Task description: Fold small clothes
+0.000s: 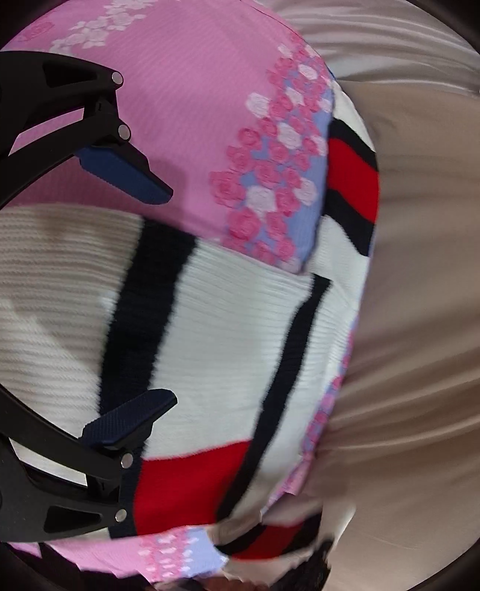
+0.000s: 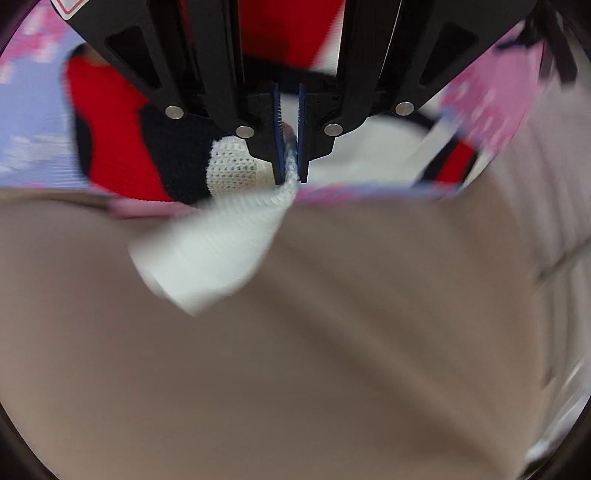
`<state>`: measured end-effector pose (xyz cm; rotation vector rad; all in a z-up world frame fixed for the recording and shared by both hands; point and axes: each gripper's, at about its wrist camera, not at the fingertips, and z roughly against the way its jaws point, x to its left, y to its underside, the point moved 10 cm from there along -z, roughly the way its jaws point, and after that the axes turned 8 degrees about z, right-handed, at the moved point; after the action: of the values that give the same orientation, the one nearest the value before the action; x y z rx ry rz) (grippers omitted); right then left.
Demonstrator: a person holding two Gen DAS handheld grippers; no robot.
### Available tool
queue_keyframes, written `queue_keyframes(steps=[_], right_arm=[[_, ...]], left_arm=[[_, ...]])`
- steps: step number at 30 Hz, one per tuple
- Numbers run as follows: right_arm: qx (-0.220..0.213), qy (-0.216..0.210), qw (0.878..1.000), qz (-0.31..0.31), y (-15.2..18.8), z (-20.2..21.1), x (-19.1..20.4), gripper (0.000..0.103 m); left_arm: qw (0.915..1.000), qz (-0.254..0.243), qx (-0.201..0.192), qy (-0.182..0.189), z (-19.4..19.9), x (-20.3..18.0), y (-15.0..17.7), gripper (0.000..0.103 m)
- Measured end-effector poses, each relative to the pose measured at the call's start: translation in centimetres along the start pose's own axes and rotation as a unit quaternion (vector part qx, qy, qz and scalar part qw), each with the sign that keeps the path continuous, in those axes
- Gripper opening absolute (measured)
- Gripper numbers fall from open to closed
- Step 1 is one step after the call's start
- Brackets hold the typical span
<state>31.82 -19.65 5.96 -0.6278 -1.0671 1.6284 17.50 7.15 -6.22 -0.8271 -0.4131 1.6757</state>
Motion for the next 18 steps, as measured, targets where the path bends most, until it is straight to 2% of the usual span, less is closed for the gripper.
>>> queue_keyframes(steps=[1, 2, 3, 5, 7, 9, 13, 16, 18], right_arm=[[0.022, -0.027, 0.999, 0.035, 1.4, -2.1, 3.7, 0.012], [0.043, -0.033, 0.996, 0.07, 3.0, -3.7, 6.1, 0.024], [0.051, -0.013, 0.994, 0.097, 4.3, -4.6, 7.1, 0.032], [0.061, 0.004, 0.992, 0.107, 6.4, -4.7, 6.8, 0.033], [0.067, 0.021, 0.994, 0.082, 8.1, -3.1, 4.8, 0.037], [0.067, 0.068, 0.994, 0.053, 9.5, -0.6, 0.6, 0.051], [0.086, 0.153, 0.984, -0.013, 11.8, 3.6, -7.6, 0.054], [0.087, 0.17, 0.979, -0.076, 12.0, 4.1, -12.5, 0.058], [0.096, 0.165, 0.977, -0.098, 11.6, 2.8, -14.1, 0.063]], left_arm=[[0.9999, 0.005, -0.003, 0.015, 0.1, -0.4, -0.7, 0.098], [0.9993, 0.013, -0.003, 0.034, 0.1, -1.0, -1.5, 0.098], [0.9987, 0.022, -0.002, 0.047, -0.1, -1.3, -2.1, 0.098], [0.9963, 0.034, 0.006, 0.079, -0.8, -2.1, -3.0, 0.098], [0.9944, 0.034, 0.02, 0.098, -2.1, -2.6, -3.9, 0.098], [0.994, 0.035, 0.036, 0.097, -4.4, -2.8, -4.7, 0.098], [0.9904, 0.061, 0.067, 0.104, -9.1, -3.5, -6.3, 0.098], [0.9835, 0.106, 0.103, 0.105, -13.2, -4.0, -6.9, 0.098], [0.9848, 0.115, 0.094, 0.089, -14.4, -4.2, -7.7, 0.098]])
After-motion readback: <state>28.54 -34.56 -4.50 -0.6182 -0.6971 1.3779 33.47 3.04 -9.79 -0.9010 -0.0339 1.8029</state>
